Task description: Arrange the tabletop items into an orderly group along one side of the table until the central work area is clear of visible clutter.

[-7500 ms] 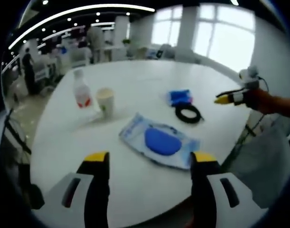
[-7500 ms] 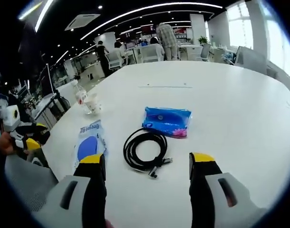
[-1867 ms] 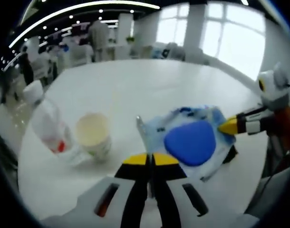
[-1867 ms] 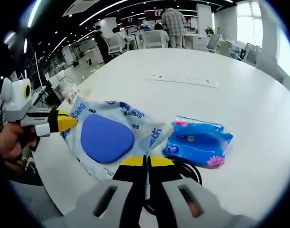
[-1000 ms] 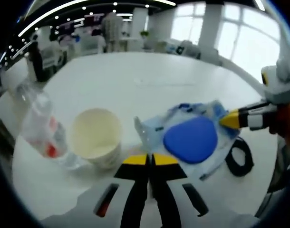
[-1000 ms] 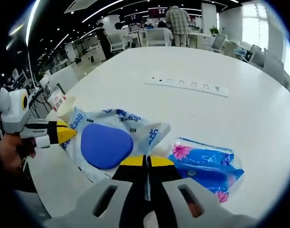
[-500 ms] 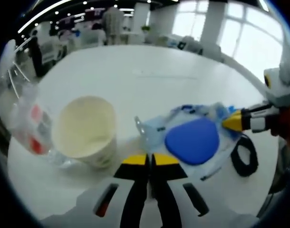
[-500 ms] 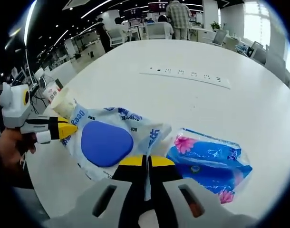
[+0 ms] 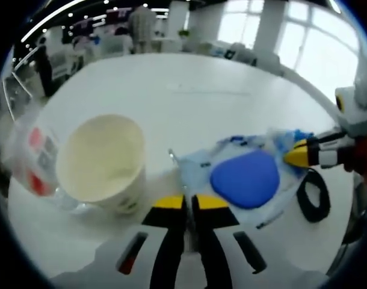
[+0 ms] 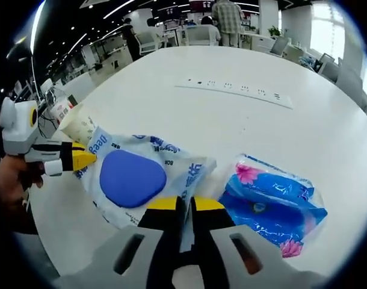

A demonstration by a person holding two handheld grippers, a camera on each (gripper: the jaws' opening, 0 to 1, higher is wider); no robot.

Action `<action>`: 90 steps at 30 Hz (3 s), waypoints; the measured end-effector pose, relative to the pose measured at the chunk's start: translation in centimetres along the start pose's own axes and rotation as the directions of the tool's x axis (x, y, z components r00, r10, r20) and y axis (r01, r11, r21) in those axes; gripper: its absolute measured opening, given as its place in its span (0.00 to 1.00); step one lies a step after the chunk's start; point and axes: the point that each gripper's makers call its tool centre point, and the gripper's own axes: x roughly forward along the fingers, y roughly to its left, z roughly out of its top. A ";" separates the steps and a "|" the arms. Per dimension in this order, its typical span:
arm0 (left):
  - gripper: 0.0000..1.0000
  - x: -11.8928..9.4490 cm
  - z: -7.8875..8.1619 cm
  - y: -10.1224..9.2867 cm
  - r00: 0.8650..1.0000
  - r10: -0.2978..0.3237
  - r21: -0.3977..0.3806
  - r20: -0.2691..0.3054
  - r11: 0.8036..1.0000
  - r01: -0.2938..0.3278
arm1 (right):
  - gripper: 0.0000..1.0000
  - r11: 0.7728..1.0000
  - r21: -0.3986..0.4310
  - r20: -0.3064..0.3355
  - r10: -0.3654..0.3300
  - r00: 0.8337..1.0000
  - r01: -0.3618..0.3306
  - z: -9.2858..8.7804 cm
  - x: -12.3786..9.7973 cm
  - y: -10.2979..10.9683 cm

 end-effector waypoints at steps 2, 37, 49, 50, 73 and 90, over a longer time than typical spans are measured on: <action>0.08 0.2 0.0 0.3 1.000 0.001 0.009 -0.003 1.000 -0.001 | 0.12 1.000 -0.007 -0.003 -0.021 1.000 0.021 -0.2 -0.1 -0.3; 0.09 -1.8 -1.7 0.4 0.999 -0.029 -0.041 -0.017 0.999 0.028 | 0.16 0.997 0.077 -0.011 0.013 1.000 -0.012 -1.7 -0.6 -0.1; 0.01 -0.7 -2.1 0.5 1.000 -0.023 -0.088 -0.011 0.996 0.021 | 0.05 0.996 0.084 -0.007 0.035 0.999 -0.035 -1.8 -0.2 0.5; 0.01 -0.6 -2.0 0.6 1.000 -0.021 -0.089 -0.010 0.996 0.020 | 0.05 0.996 0.084 -0.006 0.035 0.999 -0.034 -1.8 -0.2 0.5; 0.07 -0.4 -0.5 1.0 1.000 0.021 -0.092 0.004 0.996 -0.021 | 0.14 0.997 0.076 -0.003 -0.014 1.000 0.014 -0.6 0.2 -0.7; 0.20 -2.1 -1.2 1.3 1.000 0.018 -0.041 -0.012 0.999 -0.018 | 0.27 0.998 0.055 -0.004 -0.023 1.000 0.024 -1.0 -0.8 -0.8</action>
